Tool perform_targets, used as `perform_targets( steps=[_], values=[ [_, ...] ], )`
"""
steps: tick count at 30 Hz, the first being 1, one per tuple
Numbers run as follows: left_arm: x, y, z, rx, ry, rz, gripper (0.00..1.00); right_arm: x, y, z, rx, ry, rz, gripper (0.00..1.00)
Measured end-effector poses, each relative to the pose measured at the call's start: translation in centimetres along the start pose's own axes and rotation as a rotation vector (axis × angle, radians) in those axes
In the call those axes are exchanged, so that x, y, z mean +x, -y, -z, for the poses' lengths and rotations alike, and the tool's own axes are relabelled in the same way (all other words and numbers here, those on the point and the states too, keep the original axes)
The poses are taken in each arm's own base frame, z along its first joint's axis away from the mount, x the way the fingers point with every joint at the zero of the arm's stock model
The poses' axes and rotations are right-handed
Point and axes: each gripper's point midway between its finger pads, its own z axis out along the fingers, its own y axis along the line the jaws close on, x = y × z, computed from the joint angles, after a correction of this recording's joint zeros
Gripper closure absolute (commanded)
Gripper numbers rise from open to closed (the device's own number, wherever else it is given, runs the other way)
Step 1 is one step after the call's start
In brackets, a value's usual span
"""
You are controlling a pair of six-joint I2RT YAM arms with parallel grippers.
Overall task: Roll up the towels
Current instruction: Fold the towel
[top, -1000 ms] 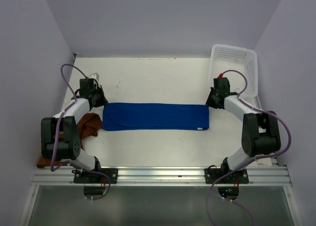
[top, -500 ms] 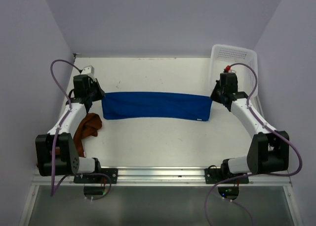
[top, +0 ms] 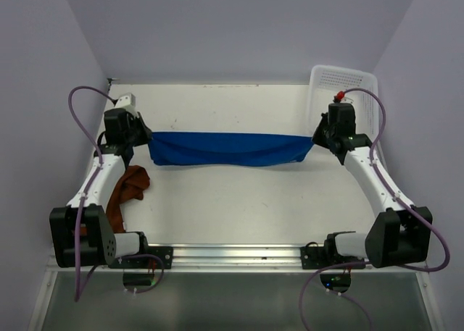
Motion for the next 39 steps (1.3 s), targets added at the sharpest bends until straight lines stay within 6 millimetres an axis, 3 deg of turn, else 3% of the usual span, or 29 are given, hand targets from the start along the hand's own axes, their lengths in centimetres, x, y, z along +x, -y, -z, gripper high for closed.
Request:
perform_targets(
  steps=[8,16,21,28,33,39],
  values=[
    [-0.8,0.4,1.3,0.012,0.041,-0.004,1.00,-0.6,0.1,2.6,-0.016,0.030,-0.006,1.00],
    [-1.0,0.9,3.7,0.026,0.088,0.007,1.00,-1.1,0.4,6.5,-0.053,0.096,-0.024,1.00],
    [-1.3,1.2,5.7,0.034,0.123,0.005,1.00,0.2,0.8,8.5,-0.081,0.101,-0.033,1.00],
    [0.8,0.3,6.8,-0.007,0.070,0.019,1.00,2.1,1.3,10.2,-0.095,0.056,-0.040,1.00],
    [2.7,-0.4,6.3,-0.032,0.007,0.027,1.00,3.5,1.4,9.7,-0.095,-0.005,-0.044,1.00],
    [5.9,-1.6,3.1,-0.071,-0.136,0.044,1.00,6.2,1.4,5.1,-0.044,-0.164,-0.037,1.00]
  ],
)
